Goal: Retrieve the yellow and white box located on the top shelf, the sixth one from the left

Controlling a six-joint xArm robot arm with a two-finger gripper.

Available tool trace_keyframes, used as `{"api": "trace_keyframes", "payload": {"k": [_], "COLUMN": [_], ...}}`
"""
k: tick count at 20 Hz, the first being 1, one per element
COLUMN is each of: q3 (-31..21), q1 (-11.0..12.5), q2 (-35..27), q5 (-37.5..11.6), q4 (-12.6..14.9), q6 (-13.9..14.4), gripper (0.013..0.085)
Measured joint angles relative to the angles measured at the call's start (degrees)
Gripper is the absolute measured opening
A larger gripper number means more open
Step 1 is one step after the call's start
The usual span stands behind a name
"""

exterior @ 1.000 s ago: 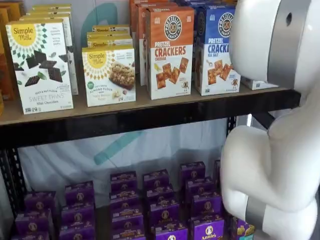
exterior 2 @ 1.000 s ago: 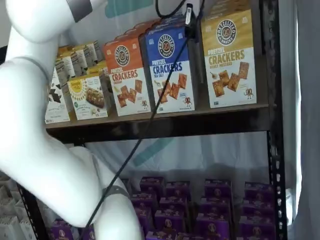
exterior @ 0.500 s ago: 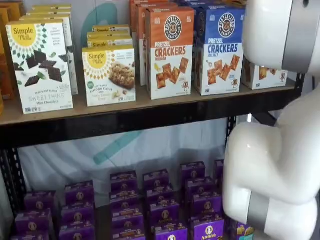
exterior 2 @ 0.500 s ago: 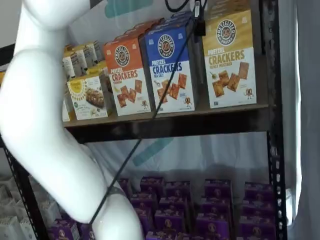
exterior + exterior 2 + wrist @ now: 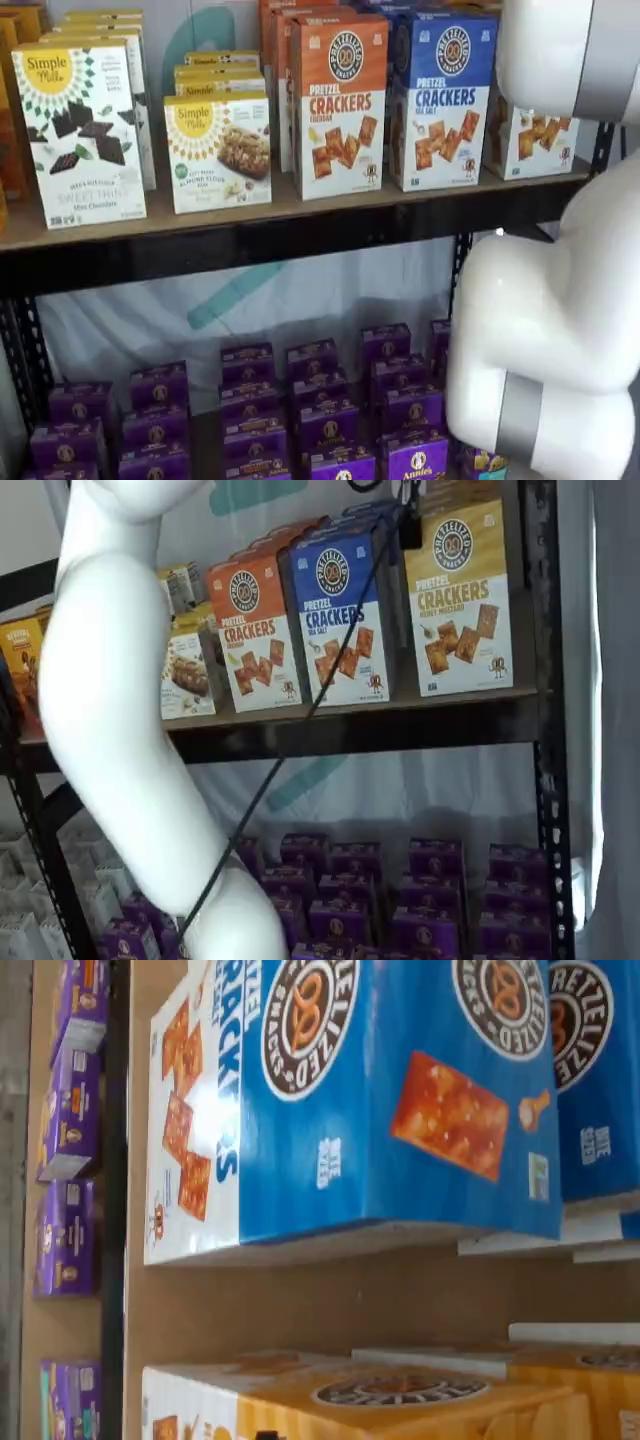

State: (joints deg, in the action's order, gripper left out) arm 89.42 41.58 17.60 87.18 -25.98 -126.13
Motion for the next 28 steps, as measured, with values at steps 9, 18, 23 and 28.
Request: {"api": "trace_keyframes", "payload": {"k": [9, 18, 23, 28], "q3": [2.81, 8.28, 13.02, 14.13], "q1": [-1.55, -2.19, -3.03, -3.81], "q2": [-3.68, -7.95, -10.82, -11.46], "q5": [0.05, 5.35, 10.64, 12.14], "q4": [3.88, 8.74, 12.49, 14.16], "q6": [0.18, 0.64, 1.29, 1.75], "gripper": [0.085, 0.085, 0.085, 0.085]}}
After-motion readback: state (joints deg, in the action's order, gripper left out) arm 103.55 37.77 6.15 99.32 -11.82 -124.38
